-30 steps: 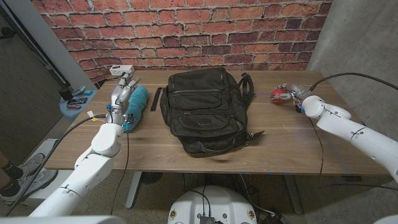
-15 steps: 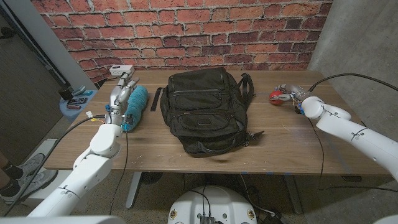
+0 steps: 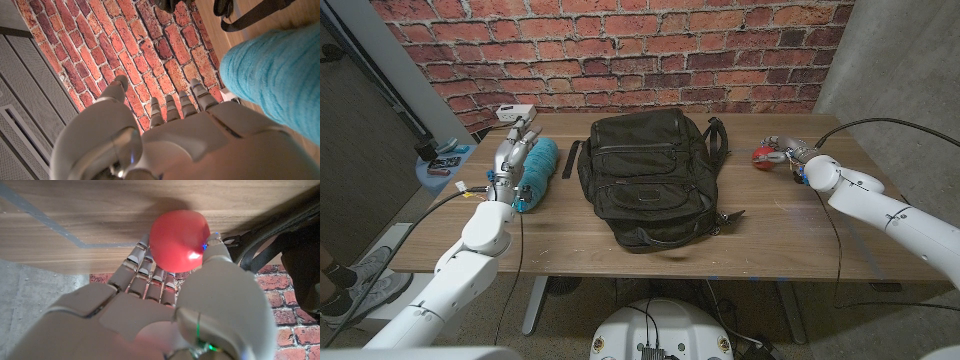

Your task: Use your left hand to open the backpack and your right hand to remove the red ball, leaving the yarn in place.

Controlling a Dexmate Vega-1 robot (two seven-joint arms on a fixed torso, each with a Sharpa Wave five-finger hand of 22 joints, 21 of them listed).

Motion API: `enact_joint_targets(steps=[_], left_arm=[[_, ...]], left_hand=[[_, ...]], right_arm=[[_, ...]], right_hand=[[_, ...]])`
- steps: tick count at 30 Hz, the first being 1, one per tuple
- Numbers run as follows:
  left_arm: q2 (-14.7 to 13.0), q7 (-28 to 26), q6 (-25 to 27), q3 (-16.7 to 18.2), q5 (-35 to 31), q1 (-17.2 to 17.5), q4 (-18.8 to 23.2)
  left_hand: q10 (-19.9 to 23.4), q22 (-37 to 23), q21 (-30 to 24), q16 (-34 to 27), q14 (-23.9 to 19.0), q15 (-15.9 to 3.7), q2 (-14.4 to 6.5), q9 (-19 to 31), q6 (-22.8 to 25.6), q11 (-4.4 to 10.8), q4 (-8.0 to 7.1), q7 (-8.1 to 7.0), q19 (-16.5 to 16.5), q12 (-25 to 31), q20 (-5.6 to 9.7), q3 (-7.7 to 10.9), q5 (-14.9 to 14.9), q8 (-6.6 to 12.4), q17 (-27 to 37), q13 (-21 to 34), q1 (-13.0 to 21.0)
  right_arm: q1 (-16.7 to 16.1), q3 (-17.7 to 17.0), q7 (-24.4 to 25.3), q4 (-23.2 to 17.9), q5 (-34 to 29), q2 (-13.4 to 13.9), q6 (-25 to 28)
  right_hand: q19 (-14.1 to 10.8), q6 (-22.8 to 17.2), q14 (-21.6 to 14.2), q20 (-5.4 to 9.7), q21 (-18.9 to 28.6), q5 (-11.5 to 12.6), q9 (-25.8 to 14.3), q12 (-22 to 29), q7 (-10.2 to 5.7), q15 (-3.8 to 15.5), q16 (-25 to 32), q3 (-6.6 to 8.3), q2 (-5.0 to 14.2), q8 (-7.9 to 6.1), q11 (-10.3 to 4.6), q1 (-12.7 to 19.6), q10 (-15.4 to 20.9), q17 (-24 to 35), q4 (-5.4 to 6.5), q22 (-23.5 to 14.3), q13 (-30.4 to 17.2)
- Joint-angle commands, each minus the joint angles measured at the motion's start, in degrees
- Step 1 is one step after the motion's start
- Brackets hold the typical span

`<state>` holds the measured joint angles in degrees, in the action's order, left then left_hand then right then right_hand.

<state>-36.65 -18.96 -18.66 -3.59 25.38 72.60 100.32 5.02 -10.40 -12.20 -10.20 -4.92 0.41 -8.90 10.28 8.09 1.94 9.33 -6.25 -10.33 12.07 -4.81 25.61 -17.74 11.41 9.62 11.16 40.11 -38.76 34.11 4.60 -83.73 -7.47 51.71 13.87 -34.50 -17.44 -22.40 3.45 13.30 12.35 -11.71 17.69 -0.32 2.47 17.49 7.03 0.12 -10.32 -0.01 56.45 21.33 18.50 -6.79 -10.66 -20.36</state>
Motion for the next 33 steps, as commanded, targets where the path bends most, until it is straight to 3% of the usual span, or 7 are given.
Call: enact_joint_targets(steps=[1,18,24,33], left_arm=[[-0.23,0.57,-0.07,0.32,0.39,0.24,0.0],[-0.58,1.69,0.12,0.22,1.21,-0.68,-1.02],[-0.69,2.24,0.18,0.1,1.83,-1.16,-1.58],[-1.0,3.01,0.12,0.09,2.65,-1.67,-2.5]], left_hand=[[0.34,-0.08,0.29,0.0,-0.67,-0.03,0.12,0.08,0.6,-0.23,-0.04,0.0,-0.22,-0.12,0.1,0.32,-0.18,-0.11,-0.08,0.11,0.64],[0.36,-0.09,0.31,0.02,-0.7,0.06,0.04,0.13,1.41,-0.43,-0.07,0.0,-0.17,-0.18,0.05,0.4,-0.19,-0.08,-0.08,-0.04,0.85],[0.38,-0.09,0.32,0.05,-0.66,0.01,0.01,0.15,1.62,-0.36,-0.07,-0.09,-0.14,-0.2,0.1,0.44,-0.21,-0.12,-0.08,-0.09,0.96],[0.45,-0.09,0.3,0.05,-0.72,0.01,-0.03,0.19,2.6,-0.39,-0.07,-0.02,-0.17,-0.2,0.16,0.51,-0.23,0.06,-0.08,-0.15,1.11]], right_arm=[[-0.19,-0.24,-1.27,-1.66,0.22,0.67,1.01],[0.49,-0.11,-3.44,-3.21,0.45,0.97,2.84],[0.97,0.29,-4.24,-4.3,-0.16,1.15,4.31],[1.58,0.42,-5.32,-5.77,-0.21,1.19,6.33]], right_hand=[[0.59,0.66,1.0,-0.05,-0.4,0.34,-0.02,-0.44,0.26,3.94,-0.53,-0.45,-0.13,-0.07,0.56,-1.0,-0.82,0.19,-0.05,-0.18,-0.32],[2.29,3.02,3.28,-1.06,-0.94,0.62,0.06,-1.62,0.8,2.19,-1.75,-0.75,-0.43,-0.15,2.14,-2.26,-3.11,0.23,0.19,-0.21,-0.58],[3.41,3.82,4.45,-1.97,-1.26,0.75,0.1,-2.21,0.88,0.93,-2.33,-1.15,-0.91,-0.3,3.24,-3.26,-4.25,0.25,0.41,-0.23,-0.7],[4.57,4.84,5.39,-2.87,-1.53,1.36,0.14,-2.82,1.12,-0.2,-2.81,-1.66,-1.71,-0.36,3.71,-4.23,-5.31,0.26,0.52,-0.24,-0.81]])
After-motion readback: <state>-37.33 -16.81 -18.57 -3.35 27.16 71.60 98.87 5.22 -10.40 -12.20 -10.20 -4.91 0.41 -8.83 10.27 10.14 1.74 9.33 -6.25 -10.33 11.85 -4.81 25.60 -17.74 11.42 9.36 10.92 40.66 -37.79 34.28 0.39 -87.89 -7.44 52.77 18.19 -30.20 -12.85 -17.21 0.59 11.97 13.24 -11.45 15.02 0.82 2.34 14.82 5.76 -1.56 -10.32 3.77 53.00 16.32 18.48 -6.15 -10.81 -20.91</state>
